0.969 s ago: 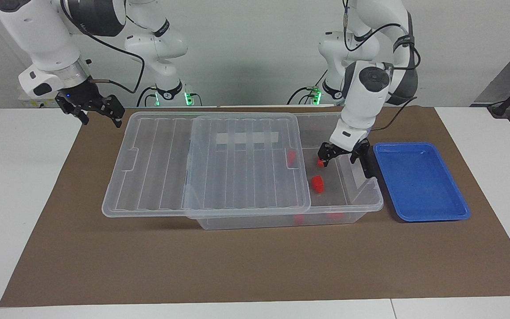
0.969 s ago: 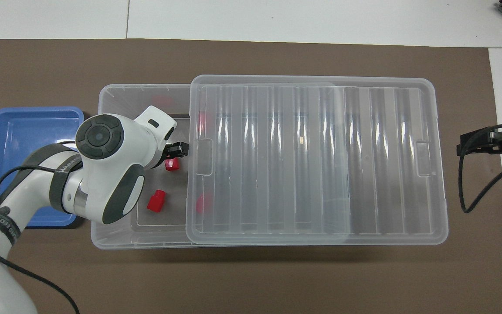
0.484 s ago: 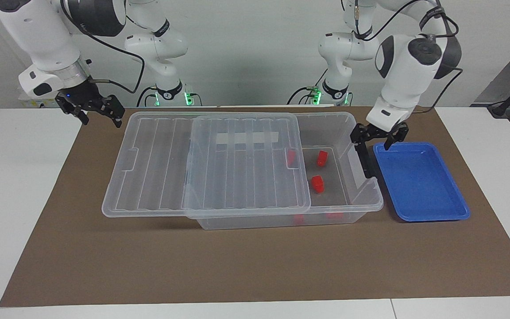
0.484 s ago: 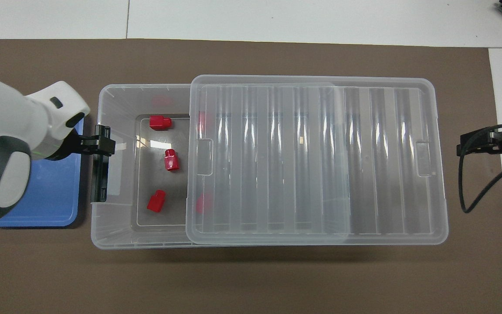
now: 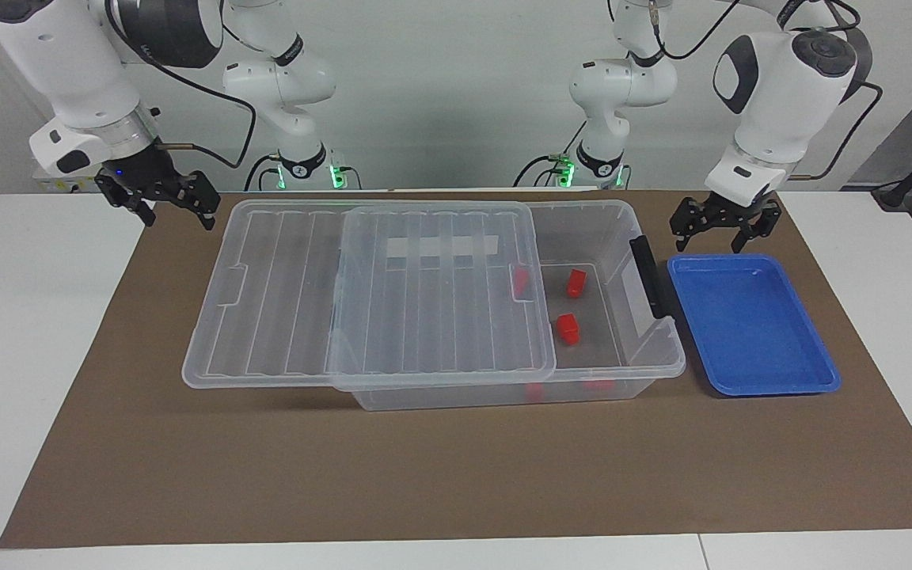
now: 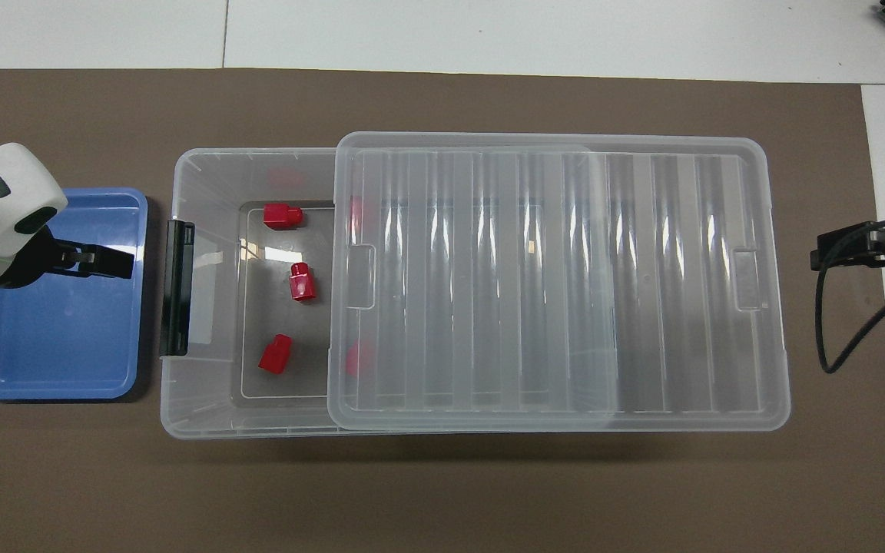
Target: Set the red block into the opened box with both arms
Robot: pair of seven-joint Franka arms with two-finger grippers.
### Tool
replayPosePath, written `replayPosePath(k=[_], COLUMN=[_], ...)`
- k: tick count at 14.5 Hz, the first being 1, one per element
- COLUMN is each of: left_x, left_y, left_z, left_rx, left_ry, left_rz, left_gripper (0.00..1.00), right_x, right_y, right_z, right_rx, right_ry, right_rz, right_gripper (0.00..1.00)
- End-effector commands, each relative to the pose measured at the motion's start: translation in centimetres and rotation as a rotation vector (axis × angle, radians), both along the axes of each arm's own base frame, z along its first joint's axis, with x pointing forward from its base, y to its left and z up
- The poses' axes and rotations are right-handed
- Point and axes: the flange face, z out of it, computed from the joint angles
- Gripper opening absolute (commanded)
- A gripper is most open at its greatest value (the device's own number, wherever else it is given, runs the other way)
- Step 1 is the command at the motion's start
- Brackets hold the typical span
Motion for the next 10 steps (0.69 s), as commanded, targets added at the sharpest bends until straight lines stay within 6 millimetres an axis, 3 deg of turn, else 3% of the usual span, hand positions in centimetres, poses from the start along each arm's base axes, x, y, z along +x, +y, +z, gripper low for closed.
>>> replayPosePath(k=[1,7,8,10], left_x=[-0.5,-1.7,-1.5,-0.9], left_y=[0.7,1.4,2.5,5.7], left_z=[0.7,0.9,1.1,1.7], left_rx=[0.013,0.023,0.02,0.01], left_ry=[0.0,0.1,0.099,0.071], left_rz=[-0.011,-0.031,-0.074,-0.116], left_gripper=[1.0,1.0,1.0,1.0], right_x=[-0.6,0.1,0.3,0.9], right_y=[-1.9,-3.8,-4.5,-6.1], right_z=[-0.6,-2.7,-3.1,-4.8], right_rx=[0.002,-0.017,-0.023,-0.034], right_ry=[-0.031,-0.071,-0.077,-0.082], right_rz=[0.037,0.073,0.08,0.102], right_gripper=[0.76,0.45,0.39,0.17])
